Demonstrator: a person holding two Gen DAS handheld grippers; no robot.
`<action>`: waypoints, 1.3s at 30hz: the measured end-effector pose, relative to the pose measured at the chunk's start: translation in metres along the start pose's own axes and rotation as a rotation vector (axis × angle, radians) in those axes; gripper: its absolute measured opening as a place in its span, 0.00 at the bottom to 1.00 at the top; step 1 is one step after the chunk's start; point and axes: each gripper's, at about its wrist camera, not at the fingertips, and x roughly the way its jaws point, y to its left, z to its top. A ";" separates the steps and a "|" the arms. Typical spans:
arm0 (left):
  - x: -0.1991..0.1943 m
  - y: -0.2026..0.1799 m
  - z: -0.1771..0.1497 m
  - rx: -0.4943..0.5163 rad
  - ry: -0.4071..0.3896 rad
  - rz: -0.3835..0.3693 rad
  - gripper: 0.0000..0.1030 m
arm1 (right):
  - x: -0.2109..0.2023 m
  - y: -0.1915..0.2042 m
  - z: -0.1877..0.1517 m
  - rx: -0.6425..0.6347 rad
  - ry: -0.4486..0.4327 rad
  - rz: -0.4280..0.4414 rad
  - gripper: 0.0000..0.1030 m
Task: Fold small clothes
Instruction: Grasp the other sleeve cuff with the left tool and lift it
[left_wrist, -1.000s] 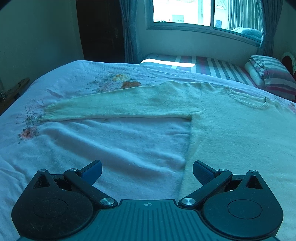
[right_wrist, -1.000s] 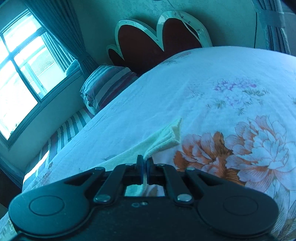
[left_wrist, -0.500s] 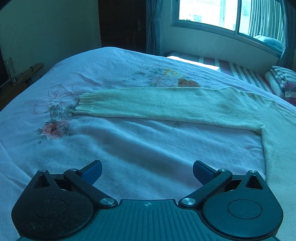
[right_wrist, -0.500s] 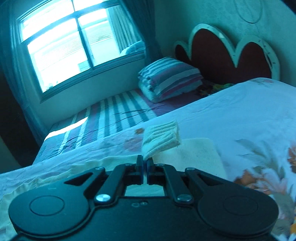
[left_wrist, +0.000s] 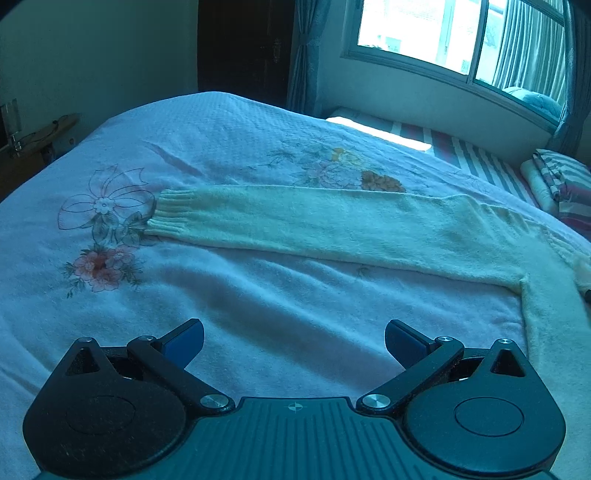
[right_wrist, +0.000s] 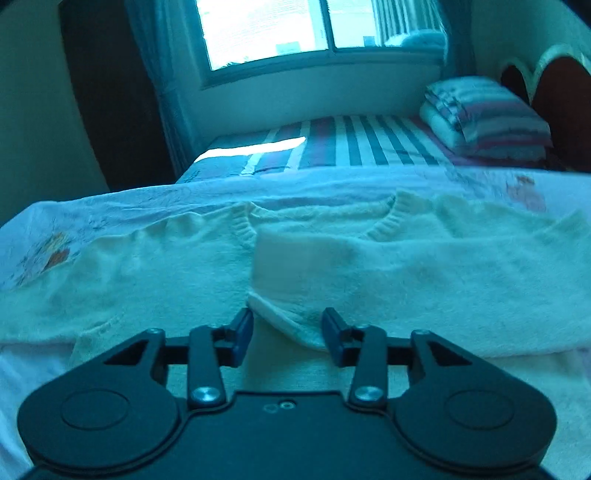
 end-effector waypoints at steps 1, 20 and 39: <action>-0.001 -0.006 0.002 -0.001 -0.003 -0.033 1.00 | -0.009 0.001 -0.001 -0.025 -0.021 0.021 0.43; 0.062 -0.307 0.002 -0.054 0.209 -0.574 0.43 | -0.124 -0.177 -0.038 0.272 -0.136 -0.203 0.37; 0.083 -0.316 0.035 -0.048 0.101 -0.622 0.03 | -0.121 -0.205 -0.038 0.332 -0.134 -0.194 0.37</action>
